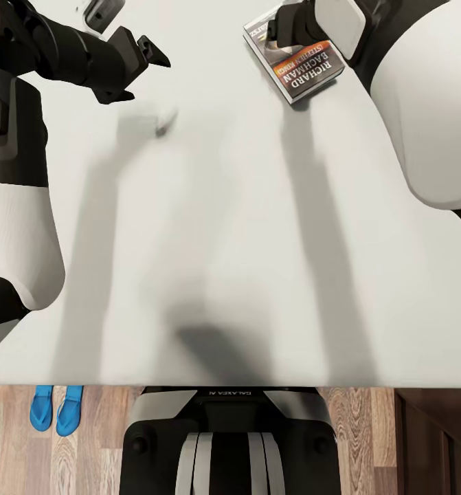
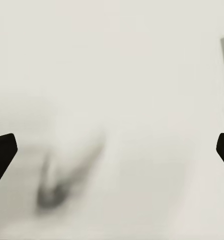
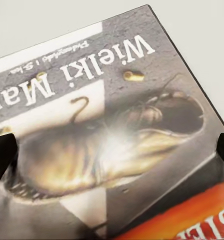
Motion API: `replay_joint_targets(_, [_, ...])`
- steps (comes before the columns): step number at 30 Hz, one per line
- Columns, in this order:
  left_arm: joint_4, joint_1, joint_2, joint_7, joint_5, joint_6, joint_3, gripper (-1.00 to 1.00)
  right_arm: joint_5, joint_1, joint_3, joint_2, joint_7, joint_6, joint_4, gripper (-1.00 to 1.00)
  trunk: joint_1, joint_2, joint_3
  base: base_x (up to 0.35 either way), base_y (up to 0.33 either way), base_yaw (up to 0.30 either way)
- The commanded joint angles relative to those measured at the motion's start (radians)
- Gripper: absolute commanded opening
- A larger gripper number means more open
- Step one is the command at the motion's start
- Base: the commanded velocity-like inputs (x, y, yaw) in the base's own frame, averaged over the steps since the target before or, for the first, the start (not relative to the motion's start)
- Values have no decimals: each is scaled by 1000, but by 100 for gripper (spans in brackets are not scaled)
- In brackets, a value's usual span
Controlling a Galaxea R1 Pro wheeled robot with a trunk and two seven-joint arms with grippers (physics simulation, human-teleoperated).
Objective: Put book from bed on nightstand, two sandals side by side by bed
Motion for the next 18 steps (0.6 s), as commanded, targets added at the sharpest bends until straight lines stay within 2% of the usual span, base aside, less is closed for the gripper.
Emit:
replay_joint_targets(1, [-1,-1,1,10,9,1,-2,100,-13,0,6,0,-1,5,25,100,0,0,0,0,0,0])
replay_joint_targets(10, [-1,-1,3,9,10,1,-2,100,-11,-1,8,0,53,7,23,100,0,0,0,-20,0,0])
replay_joint_targets(18, [-2,-1,4,9,10,1,-2,100,-12,-1,10,-3,73,7,19,100,0,0,0,-252,0,0])
